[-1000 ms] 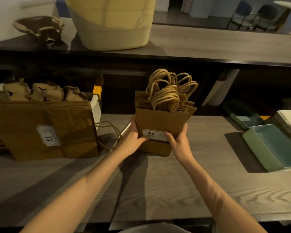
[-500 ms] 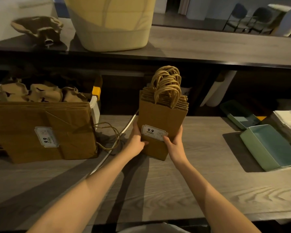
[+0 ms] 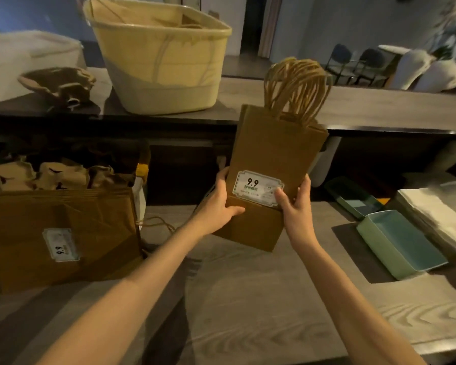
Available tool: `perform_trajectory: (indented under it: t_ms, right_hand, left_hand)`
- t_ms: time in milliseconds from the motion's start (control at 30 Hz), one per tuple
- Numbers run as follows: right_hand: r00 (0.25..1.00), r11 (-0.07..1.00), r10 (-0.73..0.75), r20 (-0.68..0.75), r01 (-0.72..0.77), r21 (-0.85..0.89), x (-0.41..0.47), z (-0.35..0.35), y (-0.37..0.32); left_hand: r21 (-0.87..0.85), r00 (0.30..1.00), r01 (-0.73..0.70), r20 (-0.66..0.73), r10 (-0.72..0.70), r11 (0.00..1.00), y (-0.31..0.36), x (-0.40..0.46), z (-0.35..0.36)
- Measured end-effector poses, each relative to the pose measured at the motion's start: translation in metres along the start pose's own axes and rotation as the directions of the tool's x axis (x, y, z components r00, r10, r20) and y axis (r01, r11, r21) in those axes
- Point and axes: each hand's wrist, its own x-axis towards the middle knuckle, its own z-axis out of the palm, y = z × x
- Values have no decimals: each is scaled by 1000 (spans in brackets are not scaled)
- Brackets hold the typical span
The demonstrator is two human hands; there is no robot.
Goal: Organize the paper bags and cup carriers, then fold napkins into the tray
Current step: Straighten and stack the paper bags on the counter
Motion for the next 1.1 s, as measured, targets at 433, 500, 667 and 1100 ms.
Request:
perform_trajectory:
  t_ms: [433, 500, 667, 1100]
  right_hand:
    - [983, 980, 182, 25, -179, -85, 123, -10, -92]
    - [965, 953, 256, 49, -244, -178, 140, -6, -103]
    - [890, 857, 446, 99, -392, -336, 161, 4, -121]
    - [792, 809, 565, 233, -476, -344, 153, -30, -126]
  left_hand:
    - [-390, 988, -58, -153, -3, 919, 97, 59, -37]
    - [-417, 985, 11, -155, -82, 909, 105, 68, -43]
    - [-388, 959, 192, -120, -256, 902, 117, 89, -61]
    - [-586, 939, 217, -93, -331, 781, 125, 112, -68]
